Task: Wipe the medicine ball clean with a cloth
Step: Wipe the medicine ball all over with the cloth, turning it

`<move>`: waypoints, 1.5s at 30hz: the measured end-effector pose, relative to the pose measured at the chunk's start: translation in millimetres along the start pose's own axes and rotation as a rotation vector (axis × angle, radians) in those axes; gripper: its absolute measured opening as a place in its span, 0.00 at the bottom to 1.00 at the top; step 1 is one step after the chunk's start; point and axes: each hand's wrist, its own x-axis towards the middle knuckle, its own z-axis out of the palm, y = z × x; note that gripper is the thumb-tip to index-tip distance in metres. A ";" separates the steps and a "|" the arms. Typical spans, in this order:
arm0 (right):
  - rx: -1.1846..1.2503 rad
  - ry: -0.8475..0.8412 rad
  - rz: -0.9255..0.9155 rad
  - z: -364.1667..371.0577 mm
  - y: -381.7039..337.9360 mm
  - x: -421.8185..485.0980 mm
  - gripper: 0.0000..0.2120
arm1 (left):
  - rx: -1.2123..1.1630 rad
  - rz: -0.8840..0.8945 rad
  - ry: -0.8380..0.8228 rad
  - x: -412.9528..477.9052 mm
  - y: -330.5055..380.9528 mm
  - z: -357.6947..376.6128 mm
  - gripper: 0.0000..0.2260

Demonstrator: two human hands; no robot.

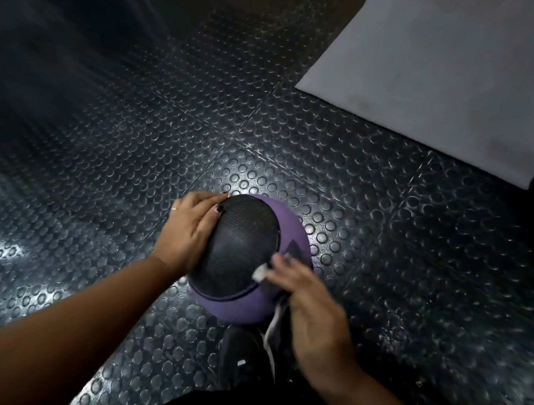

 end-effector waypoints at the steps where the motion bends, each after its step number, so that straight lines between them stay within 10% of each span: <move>1: 0.087 0.107 0.086 -8.9 0.6 7.2 0.21 | 0.021 -0.015 -0.008 1.5 -2.2 -5.1 0.26; 5: 0.133 0.471 0.275 -44.8 2.2 45.4 0.28 | -0.100 -0.253 0.062 12.6 -2.5 -13.2 0.18; 9: 0.102 0.496 0.255 -30.0 0.6 66.4 0.25 | -0.130 -0.540 0.145 23.3 17.4 8.7 0.18; 13: 0.069 0.166 0.089 20.1 -5.8 69.9 0.19 | -0.046 -0.459 0.154 16.9 14.3 11.0 0.25; 17: -0.453 -0.294 -0.126 52.0 -0.6 62.4 0.23 | -0.115 -0.340 0.147 -8.9 3.6 5.1 0.27; 28: -0.032 -0.705 0.902 57.2 51.9 180.7 0.16 | -0.050 -0.004 0.148 -58.4 -10.2 10.5 0.23; 39: -0.614 -0.361 0.041 42.8 -23.0 3.0 0.27 | -0.140 -0.171 0.129 -28.5 -4.1 6.4 0.26; 45: -0.688 -0.368 -0.061 41.5 0.3 66.2 0.23 | -0.079 -0.122 0.029 -7.0 -1.4 5.7 0.27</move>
